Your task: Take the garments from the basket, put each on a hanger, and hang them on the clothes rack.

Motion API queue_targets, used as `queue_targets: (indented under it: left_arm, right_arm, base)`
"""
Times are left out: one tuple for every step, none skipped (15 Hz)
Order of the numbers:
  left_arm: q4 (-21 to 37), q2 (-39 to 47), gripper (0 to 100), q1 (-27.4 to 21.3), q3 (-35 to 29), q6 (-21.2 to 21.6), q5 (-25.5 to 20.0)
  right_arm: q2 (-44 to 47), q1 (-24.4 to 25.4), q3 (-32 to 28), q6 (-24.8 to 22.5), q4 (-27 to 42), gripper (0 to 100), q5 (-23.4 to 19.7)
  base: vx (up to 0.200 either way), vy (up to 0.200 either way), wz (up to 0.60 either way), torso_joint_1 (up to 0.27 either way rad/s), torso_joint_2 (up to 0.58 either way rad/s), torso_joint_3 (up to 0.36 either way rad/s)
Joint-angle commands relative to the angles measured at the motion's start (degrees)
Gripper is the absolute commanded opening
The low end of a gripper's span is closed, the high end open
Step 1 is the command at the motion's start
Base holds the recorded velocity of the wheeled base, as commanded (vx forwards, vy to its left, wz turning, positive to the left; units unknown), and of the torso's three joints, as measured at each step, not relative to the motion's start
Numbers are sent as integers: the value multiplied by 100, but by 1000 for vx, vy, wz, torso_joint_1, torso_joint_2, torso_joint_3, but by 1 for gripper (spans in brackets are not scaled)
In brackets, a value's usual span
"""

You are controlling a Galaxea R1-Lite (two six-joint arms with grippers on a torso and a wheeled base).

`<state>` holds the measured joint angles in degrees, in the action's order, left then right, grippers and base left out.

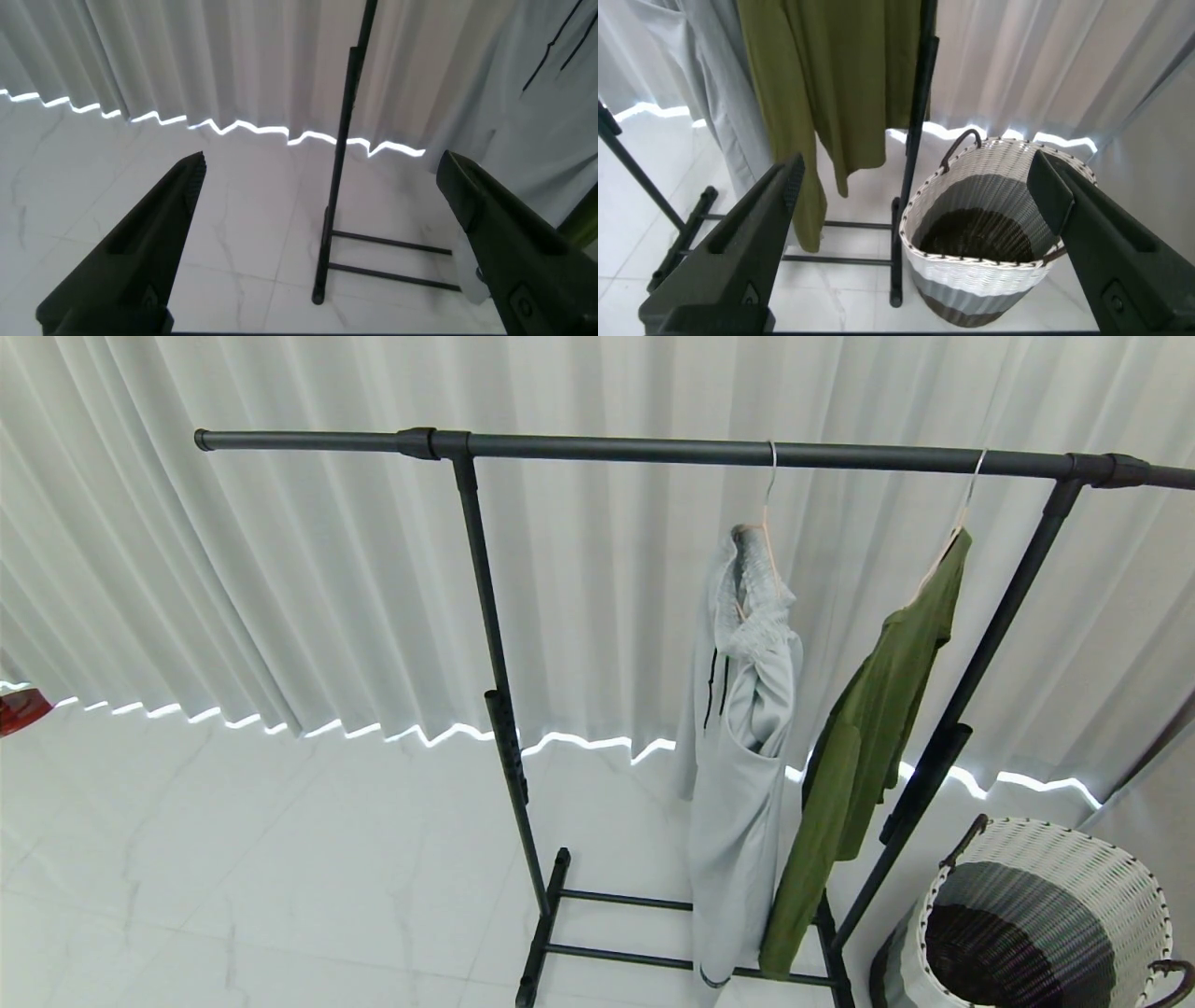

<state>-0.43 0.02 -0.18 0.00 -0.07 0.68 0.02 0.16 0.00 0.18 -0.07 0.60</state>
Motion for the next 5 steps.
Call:
queue_targets:
  left_arm:
    - [-1,6,100,1,0,-1,2]
    - [-1,6,100,1,0,-1,2]
    - [-1,6,100,1,0,-1,2]
    - [-1,6,100,1,0,-1,2]
    - [-1,6,100,1,0,-1,2]
  right_arm:
    - [-2,2,0,-1,-1,100,2]
    - [6,2,0,-9,-1,100,2]
    - [-2,2,0,-1,-1,100,2]
    - [6,2,0,-1,-1,100,2]
    - [-2,2,0,8,-1,100,2]
  base:
    - [0,0,0,0,0,0]
    - [0,0,0,0,0,0]
    - [0,0,0,0,0,0]
    - [0,0,0,0,0,0]
    - [0,0,0,0,0,0]
